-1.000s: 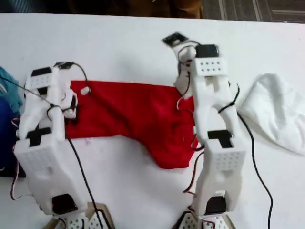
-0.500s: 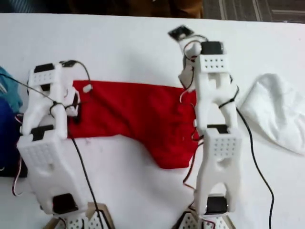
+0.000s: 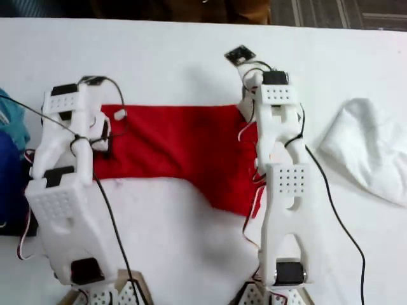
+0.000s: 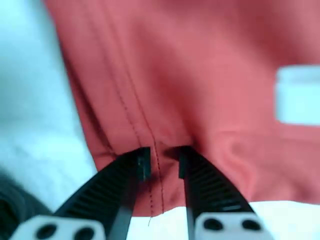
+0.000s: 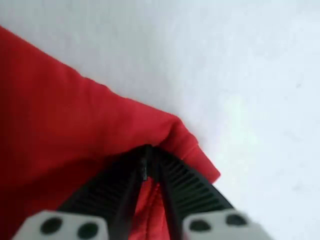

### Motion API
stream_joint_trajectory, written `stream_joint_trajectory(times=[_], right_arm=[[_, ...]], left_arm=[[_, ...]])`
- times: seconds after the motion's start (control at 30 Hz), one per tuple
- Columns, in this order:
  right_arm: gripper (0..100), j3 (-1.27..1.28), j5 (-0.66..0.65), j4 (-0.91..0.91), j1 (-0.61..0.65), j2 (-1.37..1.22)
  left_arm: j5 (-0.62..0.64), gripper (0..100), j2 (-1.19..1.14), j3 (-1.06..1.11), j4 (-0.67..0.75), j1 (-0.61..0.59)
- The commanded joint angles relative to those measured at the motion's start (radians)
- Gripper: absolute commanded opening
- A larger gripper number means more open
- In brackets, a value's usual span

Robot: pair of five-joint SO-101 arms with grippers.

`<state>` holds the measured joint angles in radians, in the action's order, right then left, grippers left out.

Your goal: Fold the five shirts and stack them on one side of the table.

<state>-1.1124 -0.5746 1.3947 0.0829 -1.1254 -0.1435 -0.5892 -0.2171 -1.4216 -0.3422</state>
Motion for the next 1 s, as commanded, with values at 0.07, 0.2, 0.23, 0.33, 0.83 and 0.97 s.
stream_joint_trajectory(times=[0.07,0.2,0.23,0.33,0.83,0.97], right_arm=[[1.8,-0.189,-0.023,-0.084,-0.002,-0.097],[1.8,-0.267,-0.025,-0.128,0.001,-0.151],[1.8,-0.287,-0.025,-0.128,0.001,-0.153],[1.8,-0.373,-0.026,-0.124,-0.005,-0.153],[1.8,-0.534,-0.150,0.390,0.033,0.073],[1.8,-0.379,-0.160,0.381,0.018,0.234]], left_arm=[[0.031,12,0.005,-0.038,0.035,-0.021],[0.034,12,0.005,-0.038,0.035,-0.021],[0.034,12,0.005,-0.038,0.035,-0.020],[0.034,12,0.006,-0.038,0.031,-0.018],[0.031,12,0.008,-0.054,-0.018,-0.012],[0.032,12,0.006,-0.050,-0.018,-0.012]])
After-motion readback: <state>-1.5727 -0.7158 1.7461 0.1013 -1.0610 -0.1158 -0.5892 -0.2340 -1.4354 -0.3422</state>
